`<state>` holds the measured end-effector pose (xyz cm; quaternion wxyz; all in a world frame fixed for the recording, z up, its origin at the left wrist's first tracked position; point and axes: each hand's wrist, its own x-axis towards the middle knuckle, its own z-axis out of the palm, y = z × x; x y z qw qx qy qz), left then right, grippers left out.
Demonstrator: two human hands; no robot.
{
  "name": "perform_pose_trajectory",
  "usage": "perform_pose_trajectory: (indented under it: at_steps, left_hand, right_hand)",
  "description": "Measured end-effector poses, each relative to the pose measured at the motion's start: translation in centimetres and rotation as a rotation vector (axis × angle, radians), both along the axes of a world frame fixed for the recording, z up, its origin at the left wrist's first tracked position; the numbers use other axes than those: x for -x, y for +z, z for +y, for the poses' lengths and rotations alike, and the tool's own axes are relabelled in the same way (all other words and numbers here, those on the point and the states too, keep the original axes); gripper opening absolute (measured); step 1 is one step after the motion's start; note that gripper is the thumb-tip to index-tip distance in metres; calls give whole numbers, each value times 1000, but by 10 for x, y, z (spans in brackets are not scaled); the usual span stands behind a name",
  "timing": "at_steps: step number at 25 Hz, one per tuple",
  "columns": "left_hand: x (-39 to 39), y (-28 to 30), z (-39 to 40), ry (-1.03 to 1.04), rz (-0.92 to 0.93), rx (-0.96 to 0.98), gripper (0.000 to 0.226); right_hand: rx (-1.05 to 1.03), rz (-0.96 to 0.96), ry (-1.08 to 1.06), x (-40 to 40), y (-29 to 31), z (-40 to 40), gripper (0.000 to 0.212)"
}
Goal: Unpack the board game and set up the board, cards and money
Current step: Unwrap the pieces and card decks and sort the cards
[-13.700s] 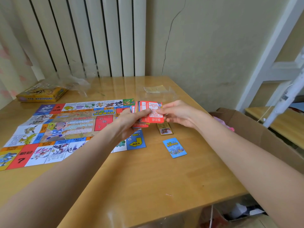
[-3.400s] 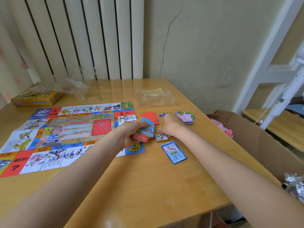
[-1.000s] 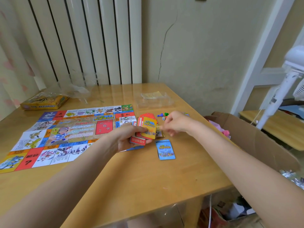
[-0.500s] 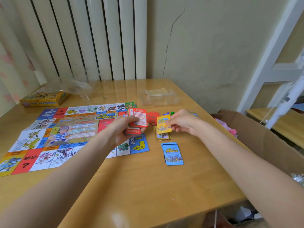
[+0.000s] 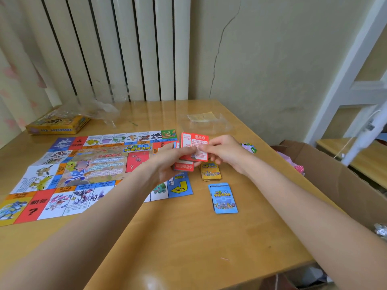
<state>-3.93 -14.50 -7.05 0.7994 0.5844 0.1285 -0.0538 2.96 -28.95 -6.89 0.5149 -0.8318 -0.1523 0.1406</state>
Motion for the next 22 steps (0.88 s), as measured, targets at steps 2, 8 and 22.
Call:
perform_pose_trajectory:
  at_steps: [2,8,22]
  left_hand:
    - [2,6,1,-49,-15,67,14]
    - [4,3,6,74,-68,3,17]
    - [6,10,10,15,-96,-41,12]
  right_hand:
    - [-44,-9,-63,-3,1,2,18]
    - [-255,121,-44,-3,7,3,4]
    - [-303,145,-21,-1,11,4,6]
